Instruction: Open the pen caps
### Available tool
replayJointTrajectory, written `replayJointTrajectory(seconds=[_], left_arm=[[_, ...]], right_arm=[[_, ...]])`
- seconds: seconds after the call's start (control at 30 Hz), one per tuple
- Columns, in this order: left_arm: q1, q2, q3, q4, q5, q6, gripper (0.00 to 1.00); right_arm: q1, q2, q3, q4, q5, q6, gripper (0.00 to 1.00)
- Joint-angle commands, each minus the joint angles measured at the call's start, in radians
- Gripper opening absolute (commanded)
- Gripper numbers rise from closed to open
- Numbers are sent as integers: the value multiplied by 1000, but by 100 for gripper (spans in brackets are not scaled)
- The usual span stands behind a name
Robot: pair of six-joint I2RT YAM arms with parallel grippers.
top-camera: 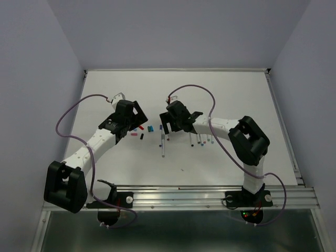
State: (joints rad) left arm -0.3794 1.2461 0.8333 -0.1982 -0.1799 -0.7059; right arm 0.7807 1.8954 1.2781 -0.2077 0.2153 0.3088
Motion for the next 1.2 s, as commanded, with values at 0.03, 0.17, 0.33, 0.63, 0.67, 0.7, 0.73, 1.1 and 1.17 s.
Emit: replayJointTrajectory(seconds=[0.03,0.17,0.33,0.63,0.67,0.7,0.73,1.1,1.17], left_arm=[[-4,-27,23,-14,-27,19,99],[-4,-36,13,-12,-29,17,99],[-4,-43,7,-14,-32,17,99],[-3,-47,4,-18,-47,19,99],[-1,-48,4,-18,-47,19,99],[-3,-47,4,-18,-47,19,99],[-3,-47,6,-18,-49,19,99],[-3,-53,10,-26,-59,19,99],[-3,-51,9,-26,-61,19,99]], right_arm=[[25,70,116,-7,96,-20,94],[57,117,155,-7,150,-22,94],[66,178,196,-36,216,-13,94],[95,211,184,-68,233,27,86],[95,208,178,-73,217,36,83],[95,200,170,-75,202,39,75],[95,197,155,-76,185,53,73],[95,177,58,-76,59,98,25],[95,169,50,-75,62,121,1]])
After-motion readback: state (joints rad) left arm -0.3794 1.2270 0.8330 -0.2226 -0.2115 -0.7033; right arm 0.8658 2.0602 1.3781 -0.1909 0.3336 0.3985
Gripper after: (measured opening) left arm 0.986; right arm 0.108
